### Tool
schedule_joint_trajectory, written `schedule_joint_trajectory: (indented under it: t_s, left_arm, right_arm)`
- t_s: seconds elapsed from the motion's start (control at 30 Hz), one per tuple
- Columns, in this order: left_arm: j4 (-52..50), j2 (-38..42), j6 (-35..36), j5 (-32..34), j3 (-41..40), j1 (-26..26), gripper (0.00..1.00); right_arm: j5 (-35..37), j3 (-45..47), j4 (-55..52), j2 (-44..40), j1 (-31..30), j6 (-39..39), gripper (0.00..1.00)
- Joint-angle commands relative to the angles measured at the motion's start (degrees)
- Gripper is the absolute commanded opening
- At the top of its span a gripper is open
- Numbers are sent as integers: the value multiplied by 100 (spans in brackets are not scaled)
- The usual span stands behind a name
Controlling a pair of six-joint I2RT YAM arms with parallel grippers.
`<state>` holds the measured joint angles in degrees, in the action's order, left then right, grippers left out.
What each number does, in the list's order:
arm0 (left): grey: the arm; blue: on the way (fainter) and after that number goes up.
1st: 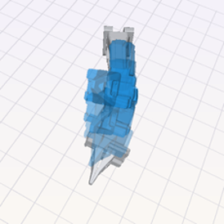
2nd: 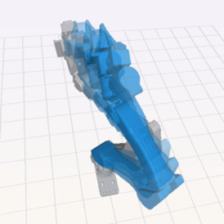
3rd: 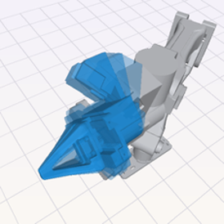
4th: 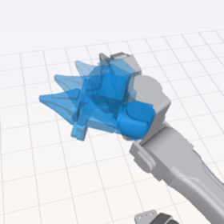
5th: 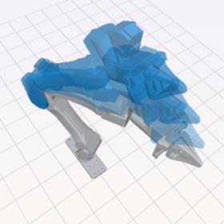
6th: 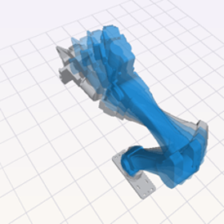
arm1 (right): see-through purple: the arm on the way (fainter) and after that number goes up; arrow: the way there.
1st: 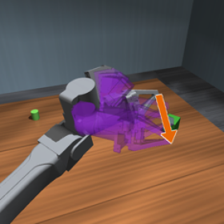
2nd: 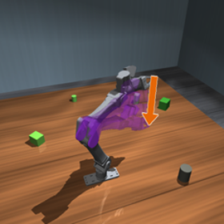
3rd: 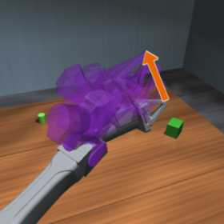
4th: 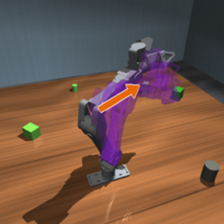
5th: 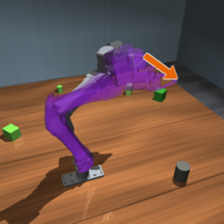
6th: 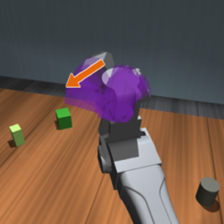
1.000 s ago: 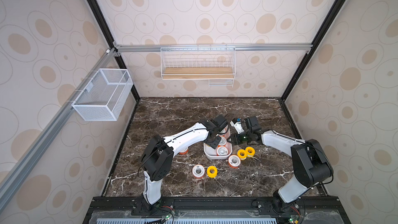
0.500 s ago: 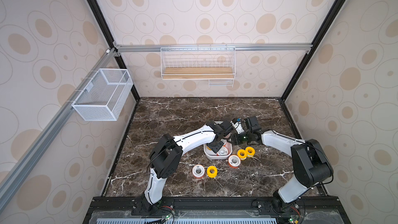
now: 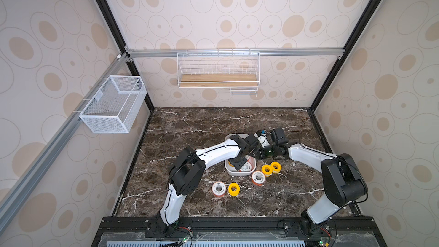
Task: Put the sealing tape into the storage box
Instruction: Place the sealing tape in the storage box.
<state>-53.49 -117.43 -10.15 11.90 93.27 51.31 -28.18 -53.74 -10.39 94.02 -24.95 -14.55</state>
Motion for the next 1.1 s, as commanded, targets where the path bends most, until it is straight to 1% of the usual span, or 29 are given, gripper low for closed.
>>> schedule_joint_trajectory:
  t_s: [0.0,0.4,0.57,0.77,0.93,1.07]
  left_arm:
    - [-117,-162,116,40,186,80,63]
    - [-93,-263,60,162,103,81,64]
    - [-76,-114,5,233,78,81,65]
    - [169,397,-149,316,-99,77,70]
    - [397,965,-347,527,-353,46,71]
    - [634,1506,-539,489,-679,-84,72]
  right_arm:
    - [56,-115,-129,73,18,39,37]
    - [102,-120,-154,64,20,43,38]
    - [120,-112,-147,39,23,43,39]
    - [186,-42,-113,-86,24,64,44]
    - [367,84,-83,-360,20,93,48]
    - [576,155,-115,-543,18,120,52]
